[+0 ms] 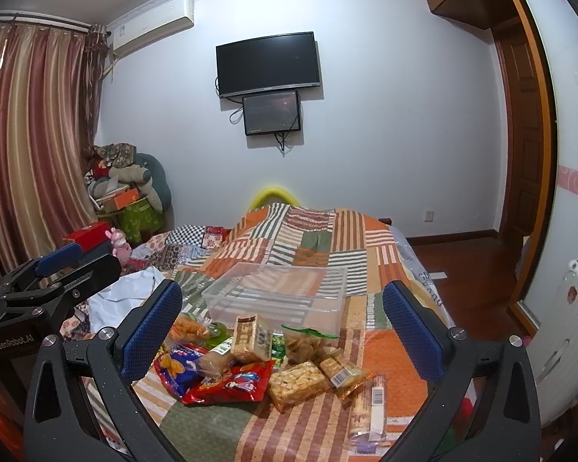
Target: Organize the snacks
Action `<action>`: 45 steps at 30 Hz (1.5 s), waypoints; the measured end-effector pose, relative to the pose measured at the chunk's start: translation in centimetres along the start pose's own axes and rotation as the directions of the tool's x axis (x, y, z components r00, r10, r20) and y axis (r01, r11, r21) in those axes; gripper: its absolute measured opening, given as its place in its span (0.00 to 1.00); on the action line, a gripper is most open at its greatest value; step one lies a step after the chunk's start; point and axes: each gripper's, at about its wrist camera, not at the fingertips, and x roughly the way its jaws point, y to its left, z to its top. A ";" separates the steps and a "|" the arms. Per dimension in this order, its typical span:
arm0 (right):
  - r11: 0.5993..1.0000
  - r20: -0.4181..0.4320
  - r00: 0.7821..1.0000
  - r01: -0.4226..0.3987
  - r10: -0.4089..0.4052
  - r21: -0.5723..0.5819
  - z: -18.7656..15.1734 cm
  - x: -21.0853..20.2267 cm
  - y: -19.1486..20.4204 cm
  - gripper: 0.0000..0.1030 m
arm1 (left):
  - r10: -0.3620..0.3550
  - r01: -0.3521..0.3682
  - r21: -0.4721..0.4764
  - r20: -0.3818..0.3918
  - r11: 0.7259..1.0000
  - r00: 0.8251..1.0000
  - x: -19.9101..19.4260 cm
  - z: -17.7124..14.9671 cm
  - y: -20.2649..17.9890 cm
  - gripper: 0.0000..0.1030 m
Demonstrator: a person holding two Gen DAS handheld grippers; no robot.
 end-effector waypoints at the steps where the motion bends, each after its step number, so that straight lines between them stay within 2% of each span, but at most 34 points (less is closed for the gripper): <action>1: 1.000 0.001 1.000 0.001 -0.001 0.001 0.0 0.0 0.0 1.00 | 0.001 -0.001 0.000 -0.001 1.000 1.000 0.0 0.0 0.0 1.00; 45: 1.000 -0.003 1.000 -0.006 0.006 0.012 -0.1 -0.1 -0.3 1.00 | 0.001 -0.001 -0.017 -0.008 1.000 1.000 0.2 -0.4 0.2 1.00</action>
